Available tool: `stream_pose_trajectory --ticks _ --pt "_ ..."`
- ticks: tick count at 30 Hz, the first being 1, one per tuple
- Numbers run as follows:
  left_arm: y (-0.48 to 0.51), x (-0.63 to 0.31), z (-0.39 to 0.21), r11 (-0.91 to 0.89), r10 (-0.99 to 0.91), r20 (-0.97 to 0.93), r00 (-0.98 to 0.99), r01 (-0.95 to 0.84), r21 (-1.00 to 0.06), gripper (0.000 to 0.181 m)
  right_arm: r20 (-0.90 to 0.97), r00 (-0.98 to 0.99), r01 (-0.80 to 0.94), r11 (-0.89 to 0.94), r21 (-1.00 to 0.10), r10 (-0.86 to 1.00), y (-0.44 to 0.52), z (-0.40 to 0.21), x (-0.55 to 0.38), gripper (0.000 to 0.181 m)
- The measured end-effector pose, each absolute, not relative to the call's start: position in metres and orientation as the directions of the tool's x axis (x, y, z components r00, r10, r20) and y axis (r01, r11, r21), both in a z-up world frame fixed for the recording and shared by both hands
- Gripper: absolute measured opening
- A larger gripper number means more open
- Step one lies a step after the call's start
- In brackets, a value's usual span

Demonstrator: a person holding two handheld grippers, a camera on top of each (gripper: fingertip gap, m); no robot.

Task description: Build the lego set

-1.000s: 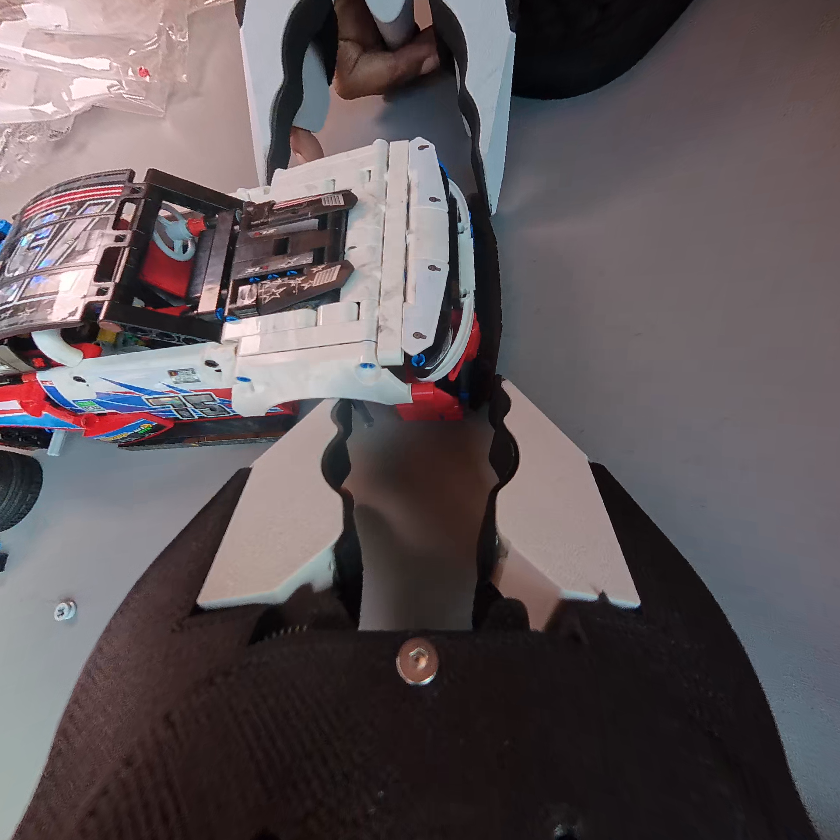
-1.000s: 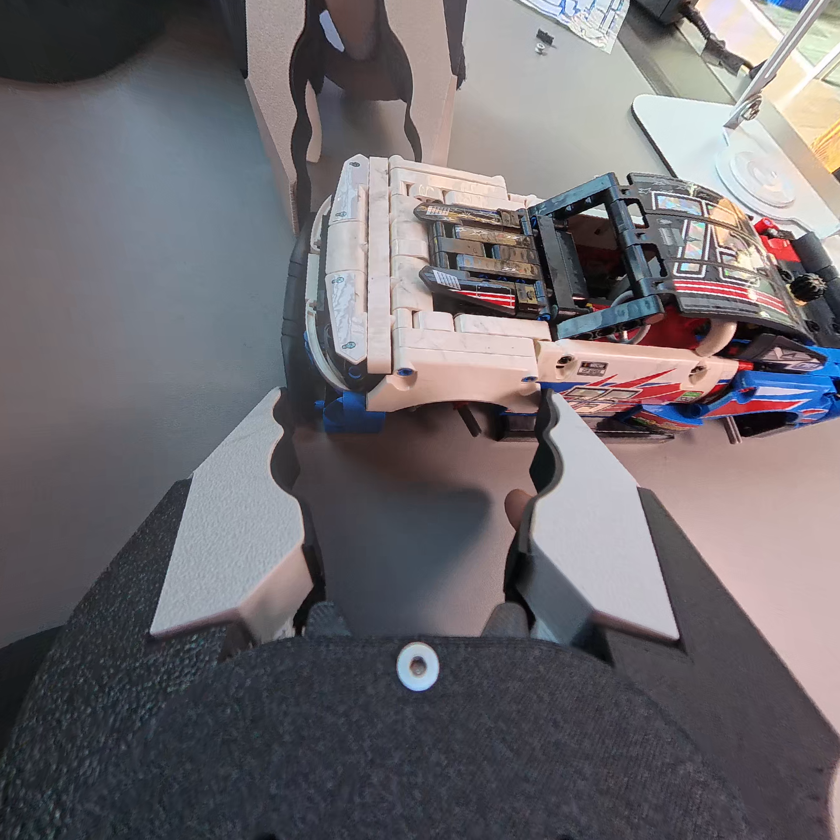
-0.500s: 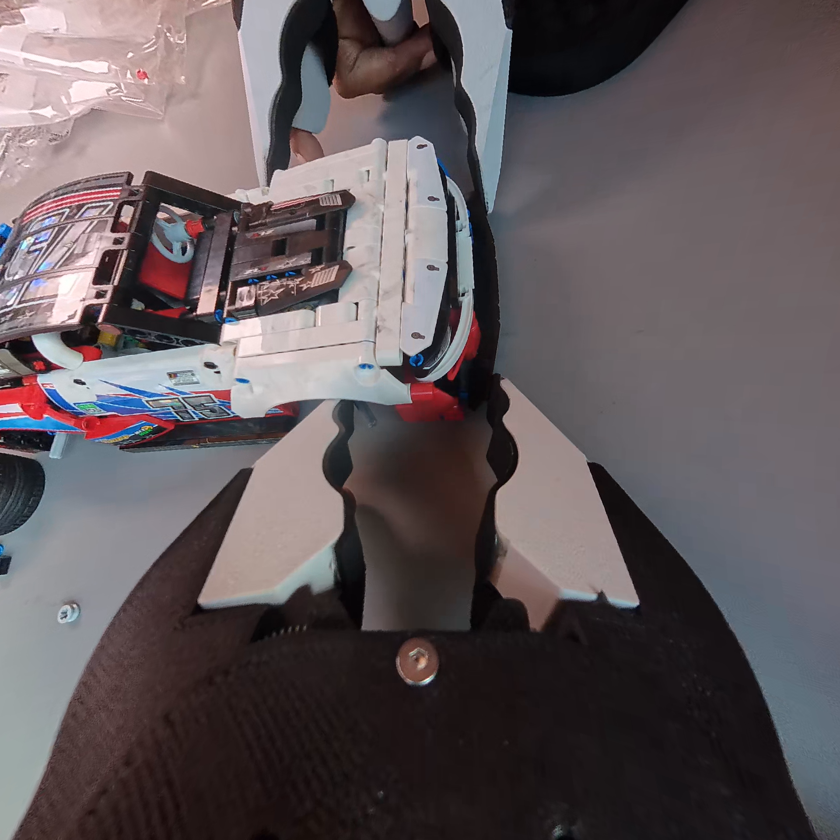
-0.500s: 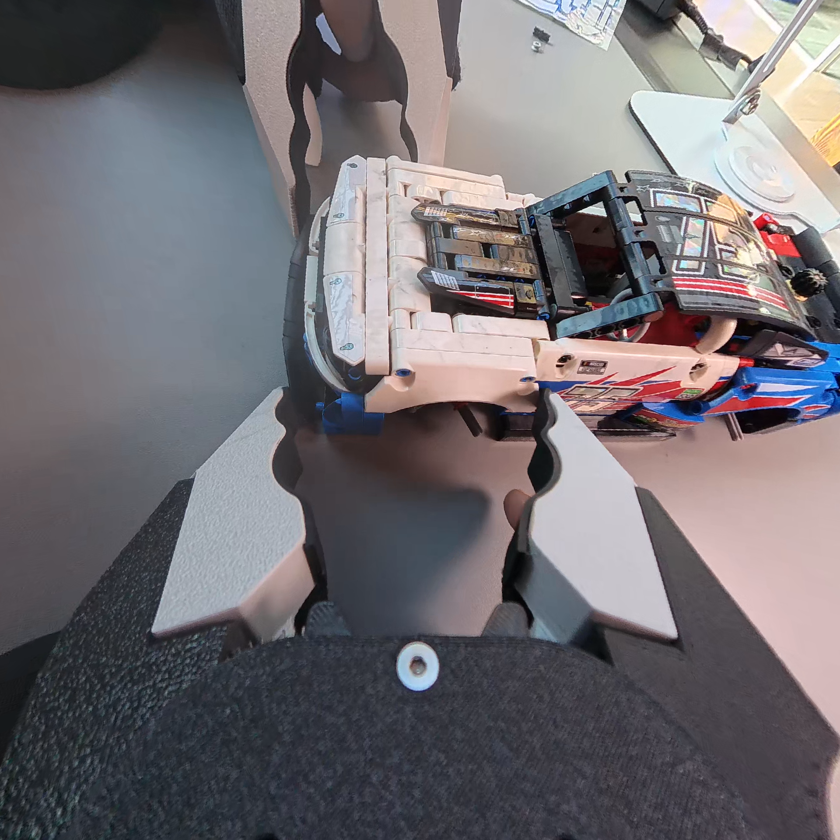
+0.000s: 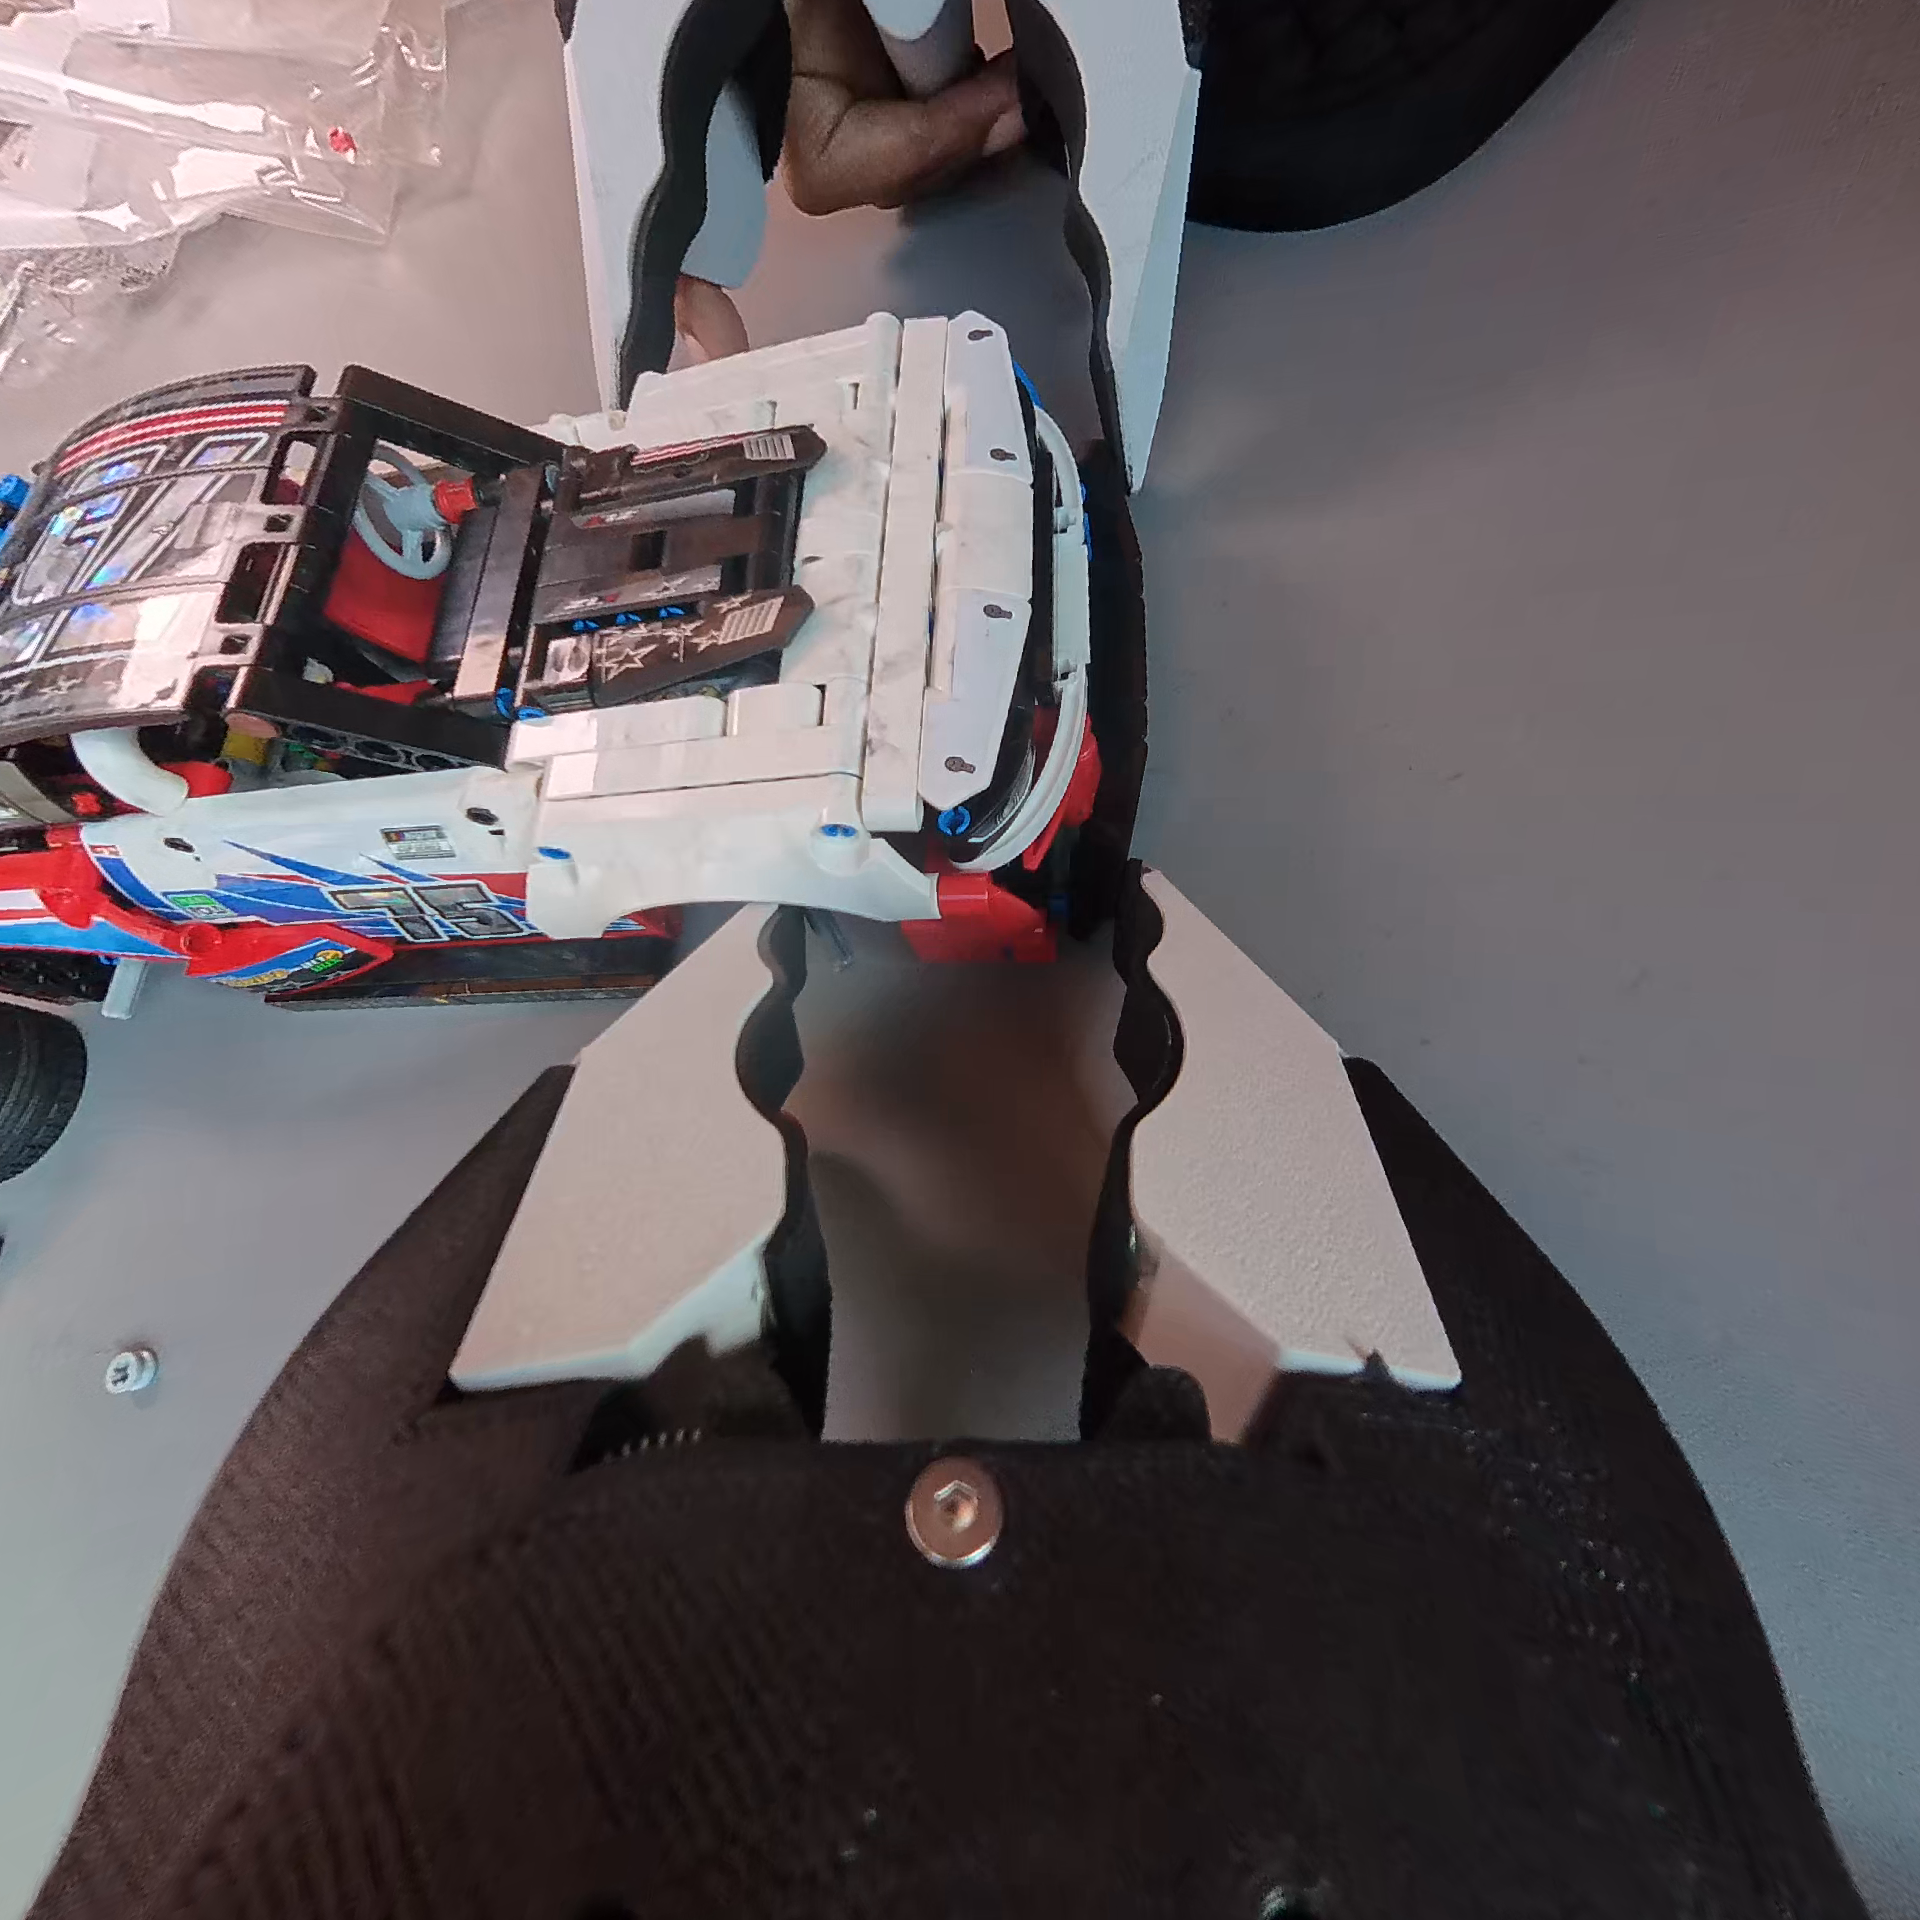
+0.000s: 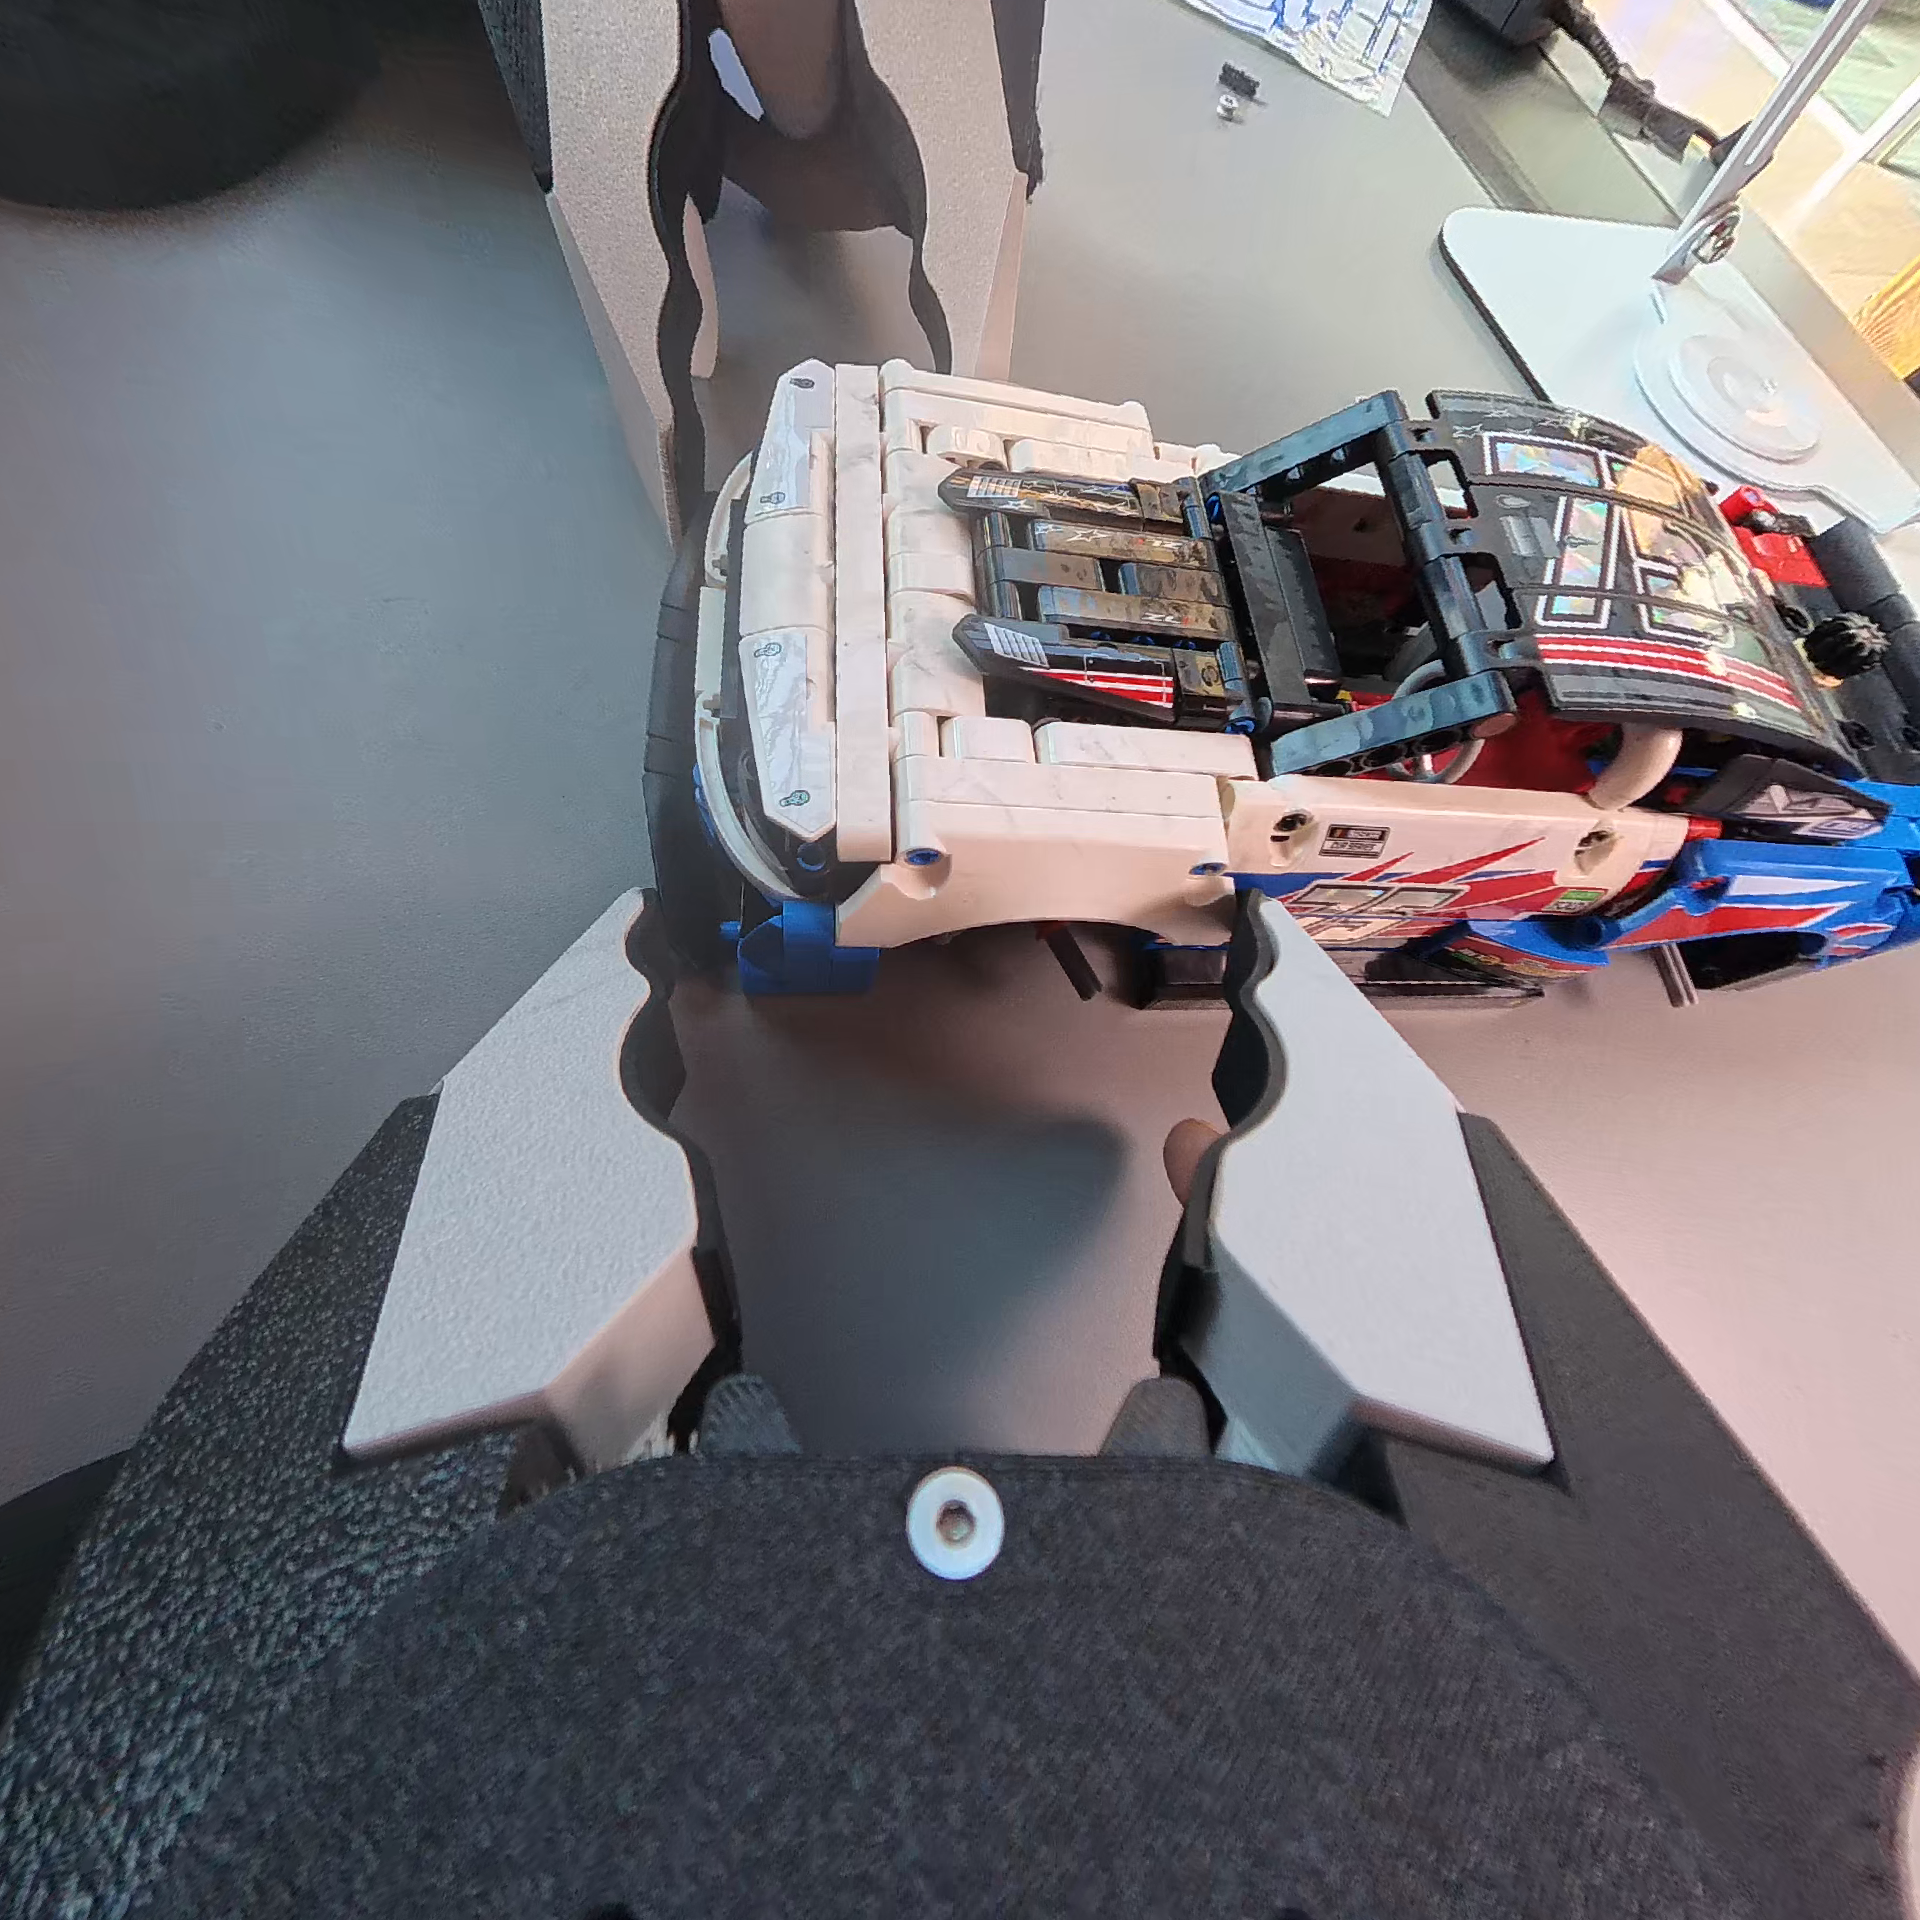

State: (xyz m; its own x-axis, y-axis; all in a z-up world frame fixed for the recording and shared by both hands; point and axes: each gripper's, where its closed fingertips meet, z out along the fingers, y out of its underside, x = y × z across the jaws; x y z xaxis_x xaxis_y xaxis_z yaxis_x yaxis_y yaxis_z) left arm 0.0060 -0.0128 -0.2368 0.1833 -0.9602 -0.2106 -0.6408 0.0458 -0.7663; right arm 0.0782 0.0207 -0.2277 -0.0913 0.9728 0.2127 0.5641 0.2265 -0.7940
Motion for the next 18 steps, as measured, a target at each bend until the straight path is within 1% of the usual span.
stream_pose_trajectory --ticks 7,18 --pt "-0.0126 0.0062 -0.2368 0.041 -0.960 -0.209 0.187 -0.641 -0.766 0.060 0.217 -0.092 0.564 0.231 -0.793 0.972 0.0208 -0.2279 0.0786 0.104" --pt "-0.0128 0.0056 -0.2367 -0.021 -0.960 -0.163 0.230 -0.635 -0.772 0.064 0.242 -0.093 0.569 0.251 -0.783 0.966 0.0209 -0.2291 0.0785 0.108"
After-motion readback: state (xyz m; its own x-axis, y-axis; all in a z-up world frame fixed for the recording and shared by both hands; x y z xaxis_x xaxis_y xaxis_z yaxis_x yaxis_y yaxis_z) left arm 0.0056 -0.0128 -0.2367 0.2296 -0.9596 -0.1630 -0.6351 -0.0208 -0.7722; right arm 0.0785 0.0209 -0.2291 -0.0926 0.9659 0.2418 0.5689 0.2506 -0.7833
